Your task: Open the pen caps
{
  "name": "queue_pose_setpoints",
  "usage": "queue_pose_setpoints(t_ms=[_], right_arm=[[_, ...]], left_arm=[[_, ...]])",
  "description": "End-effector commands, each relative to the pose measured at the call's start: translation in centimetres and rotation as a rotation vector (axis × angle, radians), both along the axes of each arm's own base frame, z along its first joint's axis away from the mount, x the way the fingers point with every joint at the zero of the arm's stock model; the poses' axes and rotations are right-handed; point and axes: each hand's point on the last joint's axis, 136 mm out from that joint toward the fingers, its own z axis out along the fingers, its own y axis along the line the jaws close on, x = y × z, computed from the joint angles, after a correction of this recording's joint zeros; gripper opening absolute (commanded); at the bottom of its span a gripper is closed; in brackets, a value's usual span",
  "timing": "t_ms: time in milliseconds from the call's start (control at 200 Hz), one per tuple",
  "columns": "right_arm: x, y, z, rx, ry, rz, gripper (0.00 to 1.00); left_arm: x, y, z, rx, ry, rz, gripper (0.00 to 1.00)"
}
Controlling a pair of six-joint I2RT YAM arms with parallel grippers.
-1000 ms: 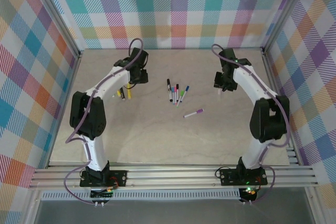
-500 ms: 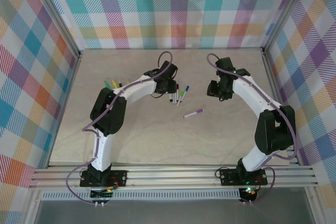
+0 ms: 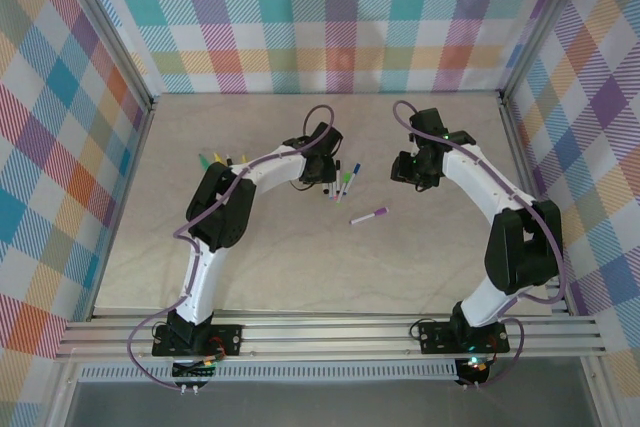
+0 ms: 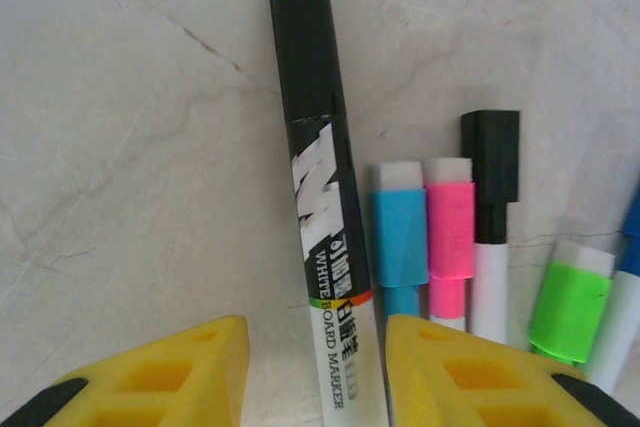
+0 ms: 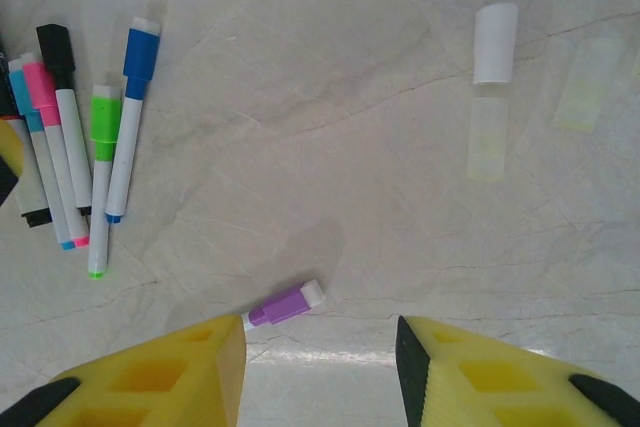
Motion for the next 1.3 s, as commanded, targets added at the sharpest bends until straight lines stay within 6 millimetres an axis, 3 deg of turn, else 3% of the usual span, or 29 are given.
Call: queue_pose_setpoints(t_ms=[0, 350, 615, 690, 900, 1155, 1295], right_arm=[[0.2, 0.1, -0.2, 0.015, 0.011, 0.002, 0.45], [0.3, 0.9, -0.5, 0.053, 0.018, 0.012, 0.45], [0.3, 1.9, -0.6, 0.11, 0.024, 0.019, 0.44], [0.2, 2.3, -0.5, 0.138, 0.022, 0.024, 0.44], [0.3, 5.6, -0.5, 0.316, 0.035, 0.063, 0.44], [2.0, 10.0, 0.6, 0.561, 0.024, 0.101, 0.45], [3.0, 12.1, 0.2, 0.64, 0.04, 0.114, 0.51]], left_arm=[[0.2, 0.1, -0.5, 0.031, 0.007, 0.014, 0.39], [-0.3, 2.7, -2.5, 0.193, 0.039, 0.024, 0.32], [-1.2, 4.1, -3.9, 0.248, 0.078, -0.004, 0.04], [-1.4, 5.1, -3.8, 0.261, 0.083, 0.002, 0.0], [-1.5, 6.4, -0.3, 0.166, 0.028, -0.004, 0.0], [-3.1, 2.7, 4.5, -0.215, 0.041, -0.146, 0.0], [-4.6, 0.7, 6.9, -0.366, 0.048, -0.242, 0.0]])
